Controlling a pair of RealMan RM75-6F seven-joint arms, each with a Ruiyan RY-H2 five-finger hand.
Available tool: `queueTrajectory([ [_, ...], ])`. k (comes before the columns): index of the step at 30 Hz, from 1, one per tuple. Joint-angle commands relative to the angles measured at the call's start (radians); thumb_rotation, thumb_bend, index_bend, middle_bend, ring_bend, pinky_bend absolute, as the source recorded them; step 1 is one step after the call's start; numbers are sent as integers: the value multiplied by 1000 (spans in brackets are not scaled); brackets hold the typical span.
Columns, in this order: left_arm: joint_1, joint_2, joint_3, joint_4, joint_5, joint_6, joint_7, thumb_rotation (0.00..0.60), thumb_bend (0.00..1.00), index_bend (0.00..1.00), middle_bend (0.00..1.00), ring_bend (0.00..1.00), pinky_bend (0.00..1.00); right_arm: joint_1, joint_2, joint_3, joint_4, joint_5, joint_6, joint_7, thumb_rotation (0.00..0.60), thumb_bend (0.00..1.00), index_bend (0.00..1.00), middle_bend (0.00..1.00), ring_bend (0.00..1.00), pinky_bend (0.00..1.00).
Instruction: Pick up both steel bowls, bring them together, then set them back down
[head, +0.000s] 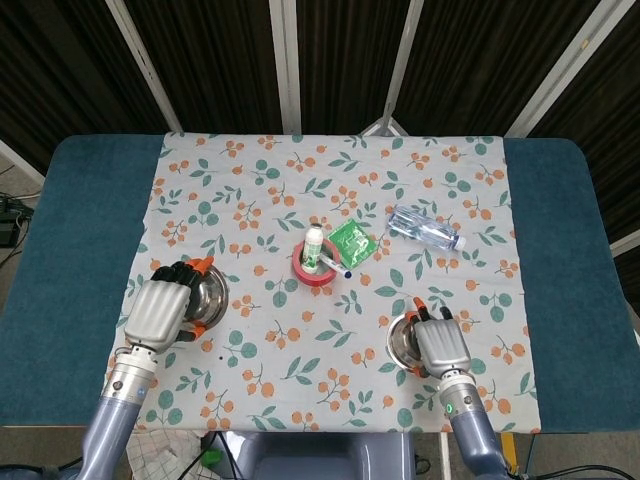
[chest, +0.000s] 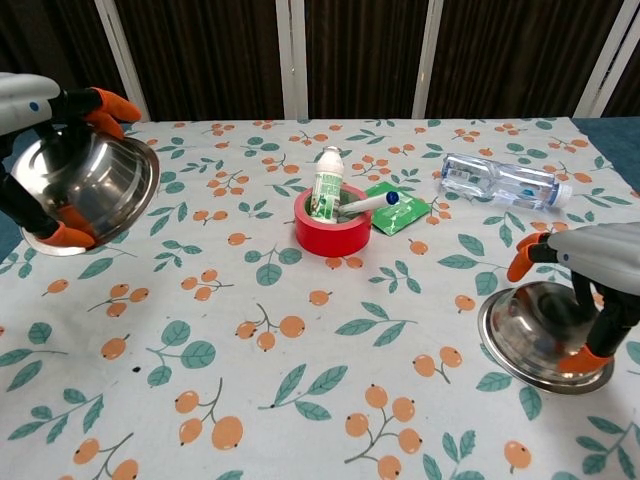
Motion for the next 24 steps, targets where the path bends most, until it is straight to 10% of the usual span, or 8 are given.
queueTrajectory([
  [1,3,7,2,-3,9,1,-7,600,0,146,218,196,371,4,-1,-3,4,0,3,0,600,154,228,71,125,120],
  [24,39,67,10,-13,35,-11,-69,600,0,149,213,197,371,22,-7,-27,22,38,52,-21,600,153,228,71,68,54],
])
